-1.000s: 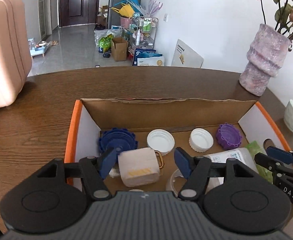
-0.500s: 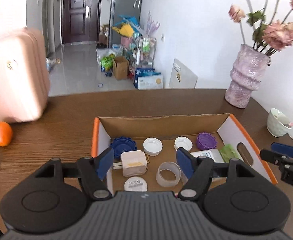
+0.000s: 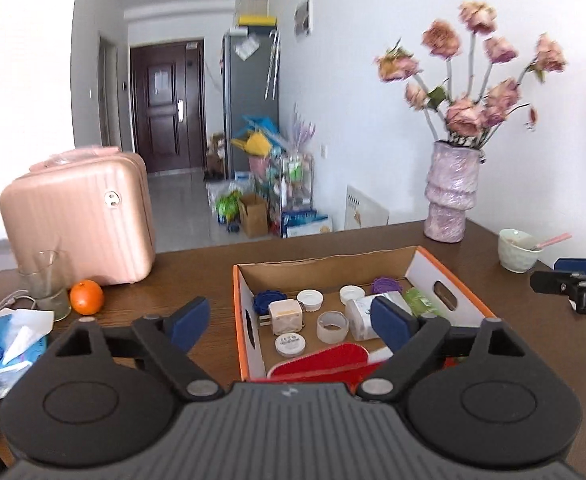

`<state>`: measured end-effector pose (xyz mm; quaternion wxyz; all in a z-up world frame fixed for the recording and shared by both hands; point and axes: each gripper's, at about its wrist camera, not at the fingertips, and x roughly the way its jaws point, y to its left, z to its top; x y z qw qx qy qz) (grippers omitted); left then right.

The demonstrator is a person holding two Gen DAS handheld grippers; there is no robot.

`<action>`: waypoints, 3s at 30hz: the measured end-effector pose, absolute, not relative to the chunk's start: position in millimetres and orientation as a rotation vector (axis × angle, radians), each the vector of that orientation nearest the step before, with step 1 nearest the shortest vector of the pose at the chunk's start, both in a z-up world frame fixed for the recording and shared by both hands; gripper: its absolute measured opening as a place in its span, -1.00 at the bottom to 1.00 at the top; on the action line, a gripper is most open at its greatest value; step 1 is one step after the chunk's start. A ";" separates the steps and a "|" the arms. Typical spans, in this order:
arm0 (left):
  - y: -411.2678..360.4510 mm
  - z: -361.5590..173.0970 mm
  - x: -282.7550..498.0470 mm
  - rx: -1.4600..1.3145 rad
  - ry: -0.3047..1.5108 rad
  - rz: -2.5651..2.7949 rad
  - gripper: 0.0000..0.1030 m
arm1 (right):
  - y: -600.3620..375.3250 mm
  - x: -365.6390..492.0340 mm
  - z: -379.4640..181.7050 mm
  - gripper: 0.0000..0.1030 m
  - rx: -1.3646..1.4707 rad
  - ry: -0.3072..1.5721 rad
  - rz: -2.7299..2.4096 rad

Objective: Organize rigid objects

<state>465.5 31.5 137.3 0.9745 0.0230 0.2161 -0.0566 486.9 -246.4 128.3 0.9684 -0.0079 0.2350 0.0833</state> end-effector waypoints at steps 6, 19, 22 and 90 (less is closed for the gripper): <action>36.7 121.0 390.2 0.032 0.379 -0.092 0.81 | -252.1 416.2 124.3 0.05 0.000 0.415 0.165; 37.3 87.5 257.6 0.034 0.298 -0.021 0.95 | -256.2 277.4 99.7 0.27 -0.050 0.297 0.217; 34.8 80.2 229.5 0.034 0.290 -0.018 0.95 | -259.8 251.3 90.2 0.29 -0.035 0.298 0.234; 21.4 24.6 74.2 0.072 0.206 -0.050 1.00 | -237.3 94.0 5.9 0.70 -0.002 0.280 0.267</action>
